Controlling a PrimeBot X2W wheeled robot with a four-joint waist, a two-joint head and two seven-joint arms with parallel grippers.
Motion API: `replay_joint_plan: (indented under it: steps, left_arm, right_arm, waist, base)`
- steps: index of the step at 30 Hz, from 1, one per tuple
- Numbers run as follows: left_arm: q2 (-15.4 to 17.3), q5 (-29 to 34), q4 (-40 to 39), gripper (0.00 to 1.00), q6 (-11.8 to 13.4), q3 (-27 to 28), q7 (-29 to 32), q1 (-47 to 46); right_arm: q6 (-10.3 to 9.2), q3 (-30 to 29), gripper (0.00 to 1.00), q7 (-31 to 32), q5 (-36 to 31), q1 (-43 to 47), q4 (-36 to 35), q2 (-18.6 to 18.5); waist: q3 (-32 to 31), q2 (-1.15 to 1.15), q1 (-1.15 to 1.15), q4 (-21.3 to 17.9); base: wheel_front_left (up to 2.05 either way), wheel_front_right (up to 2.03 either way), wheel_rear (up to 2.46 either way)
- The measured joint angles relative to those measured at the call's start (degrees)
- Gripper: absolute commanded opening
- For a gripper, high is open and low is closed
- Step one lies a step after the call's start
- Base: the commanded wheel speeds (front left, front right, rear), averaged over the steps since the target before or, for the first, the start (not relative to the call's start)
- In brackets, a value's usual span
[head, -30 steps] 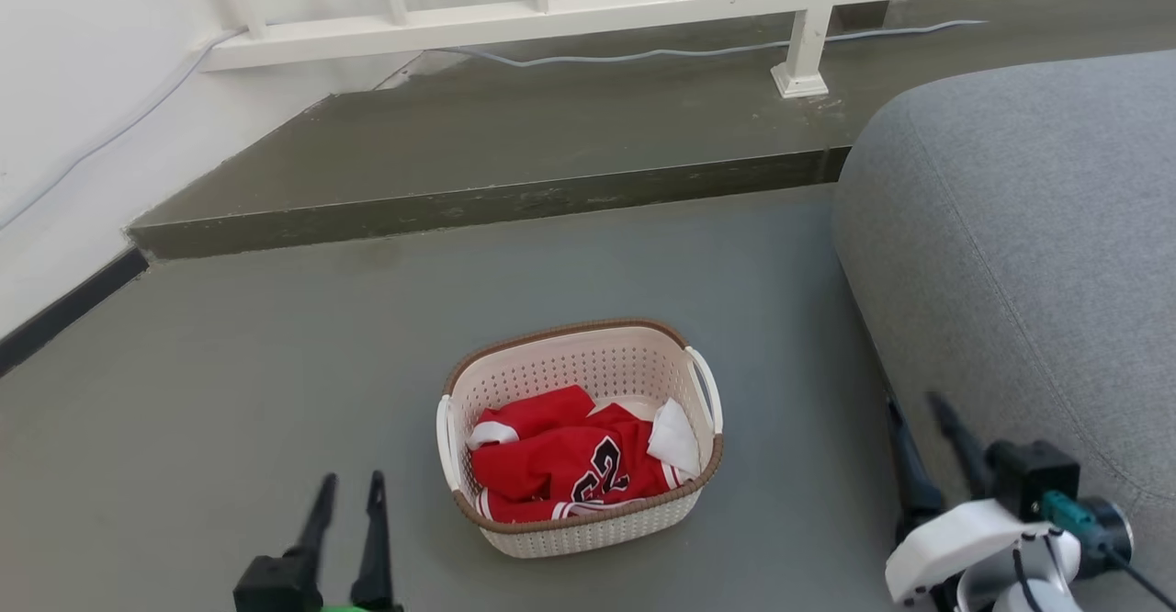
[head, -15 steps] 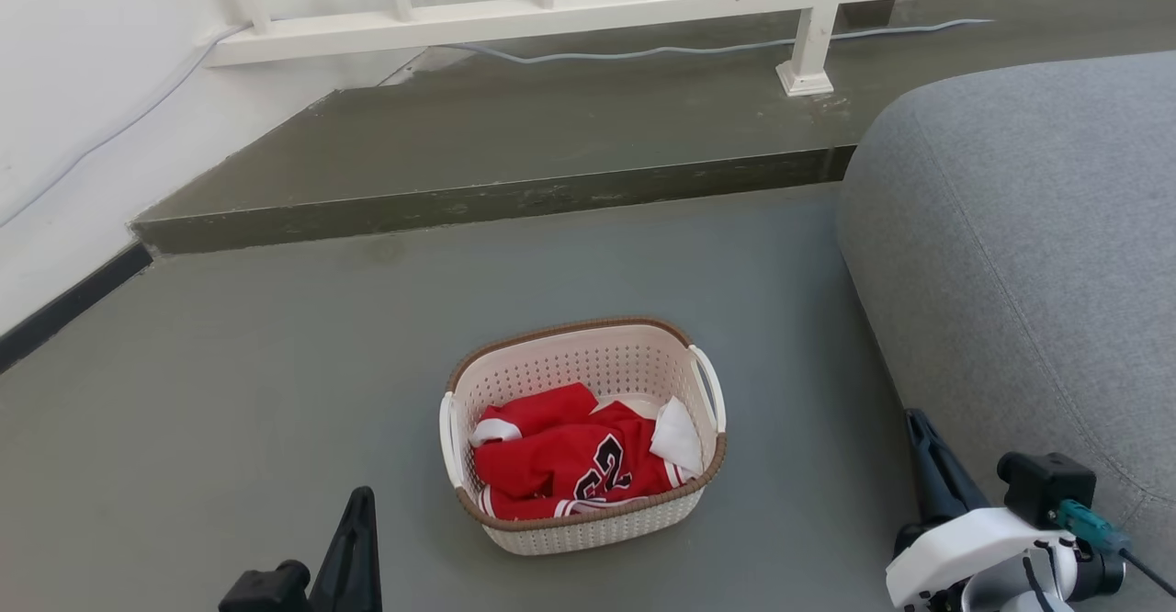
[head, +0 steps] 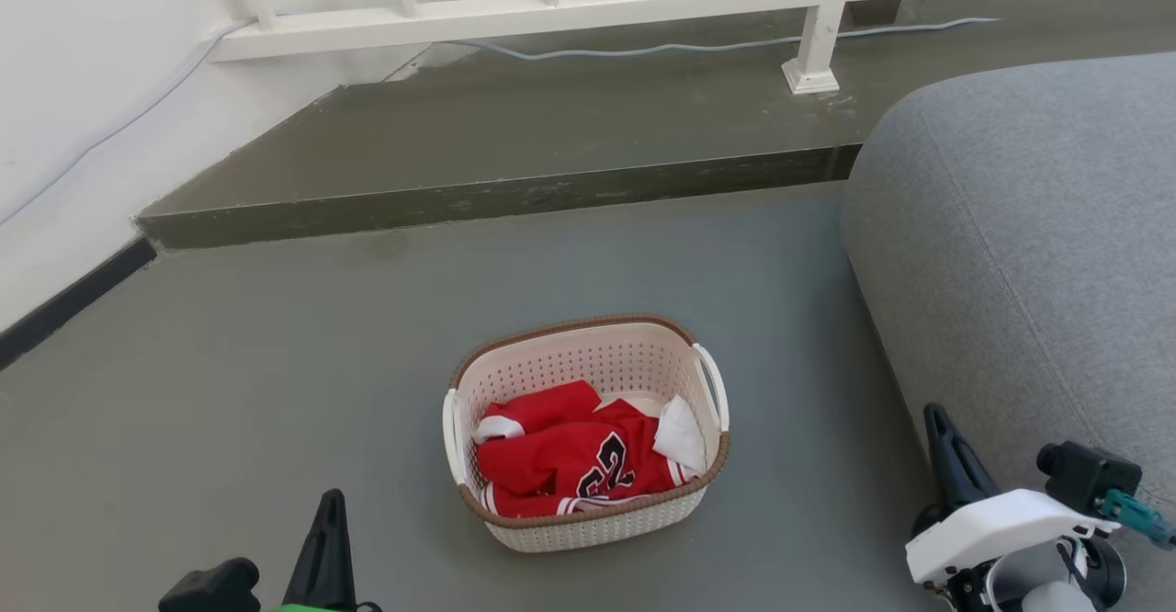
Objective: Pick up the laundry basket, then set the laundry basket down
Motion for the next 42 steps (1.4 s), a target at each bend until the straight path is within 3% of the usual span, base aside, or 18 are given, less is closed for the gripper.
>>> replay_joint_plan:
  steps: [42]
  left_arm:
    - [1.8,-31.3,4.2,0.0,-4.6,5.3,6.7,-5.7]
  right_arm:
    - [3.93,-7.6,0.0,7.3,29.6,-3.6,0.8,1.3]
  waist:
    - [0.5,0.0,0.0,1.3]
  base:
    - [0.0,0.0,0.0]
